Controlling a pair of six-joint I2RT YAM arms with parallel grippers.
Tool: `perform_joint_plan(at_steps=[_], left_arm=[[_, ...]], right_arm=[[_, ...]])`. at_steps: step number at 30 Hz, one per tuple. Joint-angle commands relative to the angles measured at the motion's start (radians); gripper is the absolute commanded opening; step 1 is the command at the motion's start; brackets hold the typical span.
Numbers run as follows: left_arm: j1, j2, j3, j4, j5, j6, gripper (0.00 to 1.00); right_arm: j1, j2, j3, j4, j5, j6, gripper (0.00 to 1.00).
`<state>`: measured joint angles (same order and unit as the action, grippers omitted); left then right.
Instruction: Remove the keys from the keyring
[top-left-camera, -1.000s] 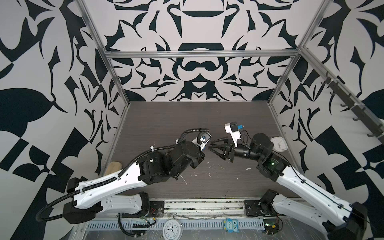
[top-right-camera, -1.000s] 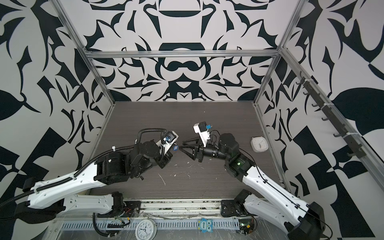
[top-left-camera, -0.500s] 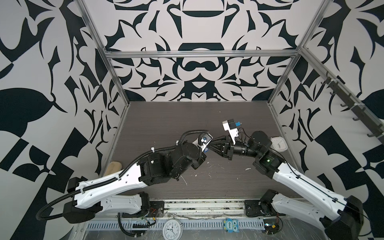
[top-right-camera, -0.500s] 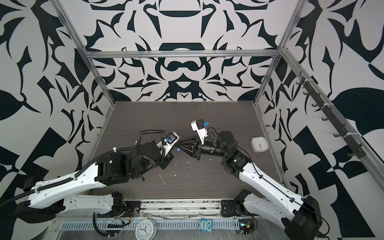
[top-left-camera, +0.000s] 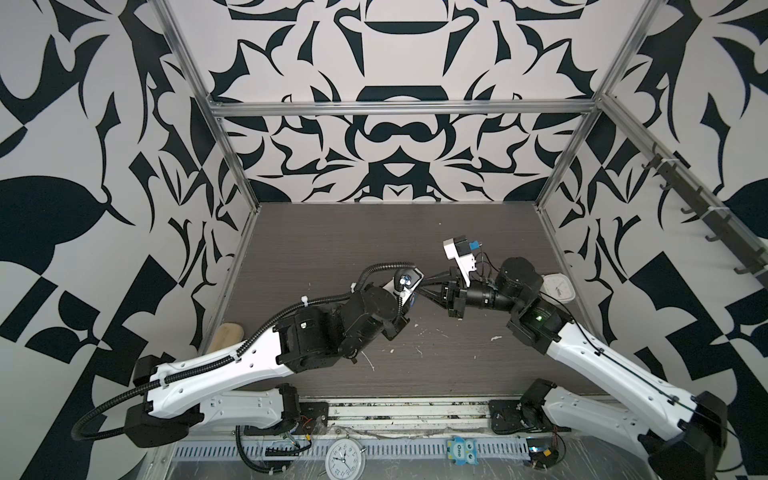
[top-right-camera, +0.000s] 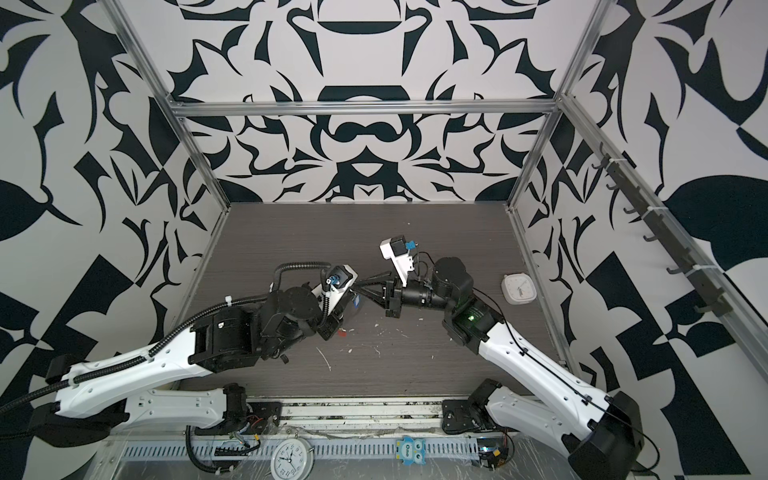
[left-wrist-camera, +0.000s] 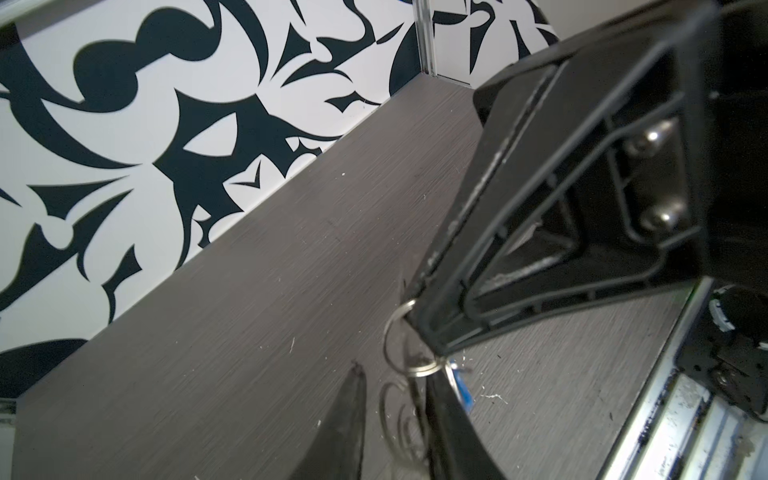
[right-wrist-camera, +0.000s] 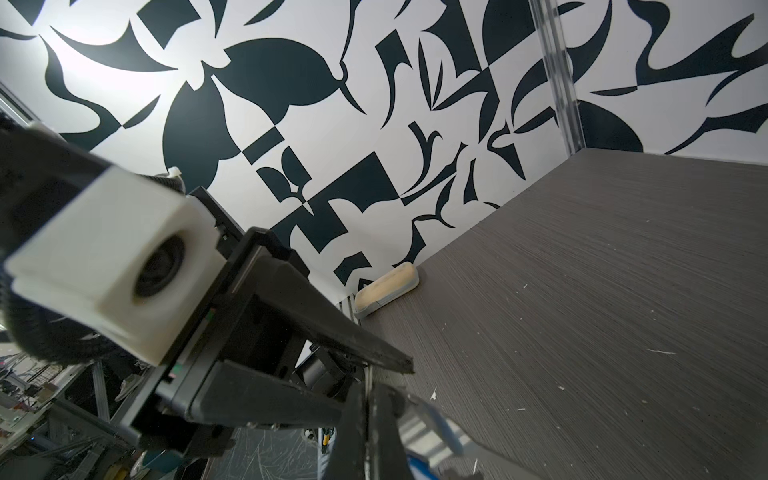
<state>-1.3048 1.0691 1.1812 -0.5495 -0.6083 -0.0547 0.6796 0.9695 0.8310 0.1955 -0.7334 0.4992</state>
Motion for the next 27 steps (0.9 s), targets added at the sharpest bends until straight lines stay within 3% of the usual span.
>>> perform_joint_plan(at_steps=[1, 8, 11, 16, 18, 22, 27], left_arm=[[-0.003, -0.055, -0.038, 0.005, 0.001, -0.023, 0.38], [0.021, -0.174, -0.109, 0.069, 0.173, -0.04, 0.45], [0.124, -0.226, -0.129, 0.11, 0.375, -0.071, 0.44], [0.359, -0.273, -0.175, 0.249, 0.833, -0.16, 0.45], [0.415, -0.267, -0.183, 0.282, 0.943, -0.184, 0.44], [0.438, -0.238, -0.179, 0.296, 1.032, -0.188, 0.43], [0.437, -0.202, -0.18, 0.3, 1.048, -0.189, 0.35]], right_arm=[[-0.007, -0.035, 0.1, -0.155, 0.011, -0.155, 0.0], [-0.036, -0.006, 0.247, -0.428, -0.091, -0.412, 0.0], [-0.055, 0.029, 0.308, -0.492, -0.152, -0.47, 0.0], [-0.078, 0.104, 0.366, -0.536, -0.277, -0.511, 0.0], [-0.082, 0.132, 0.38, -0.537, -0.31, -0.51, 0.0], [-0.084, 0.156, 0.385, -0.515, -0.348, -0.489, 0.0], [-0.083, 0.157, 0.378, -0.491, -0.342, -0.46, 0.0]])
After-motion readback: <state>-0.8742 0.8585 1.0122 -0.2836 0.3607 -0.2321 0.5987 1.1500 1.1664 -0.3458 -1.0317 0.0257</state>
